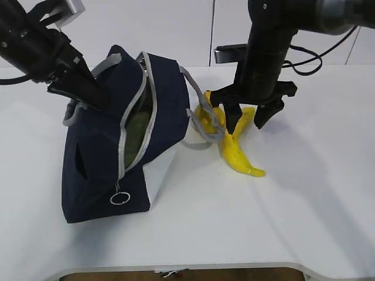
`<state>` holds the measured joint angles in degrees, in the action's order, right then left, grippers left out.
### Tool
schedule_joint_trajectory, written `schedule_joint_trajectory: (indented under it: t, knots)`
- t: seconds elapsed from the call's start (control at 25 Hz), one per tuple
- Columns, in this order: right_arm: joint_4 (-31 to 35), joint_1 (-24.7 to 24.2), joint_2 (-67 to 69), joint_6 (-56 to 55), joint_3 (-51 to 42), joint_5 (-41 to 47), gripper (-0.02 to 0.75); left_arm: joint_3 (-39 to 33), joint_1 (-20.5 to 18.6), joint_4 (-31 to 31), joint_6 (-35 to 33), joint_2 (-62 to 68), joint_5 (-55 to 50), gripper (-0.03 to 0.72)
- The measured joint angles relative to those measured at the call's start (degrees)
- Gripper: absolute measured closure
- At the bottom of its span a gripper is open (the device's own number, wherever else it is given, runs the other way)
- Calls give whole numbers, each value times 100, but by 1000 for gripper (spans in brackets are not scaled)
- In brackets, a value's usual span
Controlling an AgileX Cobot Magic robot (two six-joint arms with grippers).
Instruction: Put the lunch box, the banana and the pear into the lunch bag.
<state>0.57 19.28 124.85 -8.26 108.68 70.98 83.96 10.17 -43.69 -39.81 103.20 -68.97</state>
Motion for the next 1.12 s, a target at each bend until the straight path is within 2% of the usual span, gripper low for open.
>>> schedule_joint_trajectory:
  t: [0.44,0.72,1.12]
  knots:
    - [199,0,242,-295,0,-127,233,0,0,12,0,0,0,688]
    - [402,0,374,-384,0,-276,185,0,0,12,0,0,0,688]
    - [415,0,620,-440,0,-301,176,0,0,23,0,0,0,688]
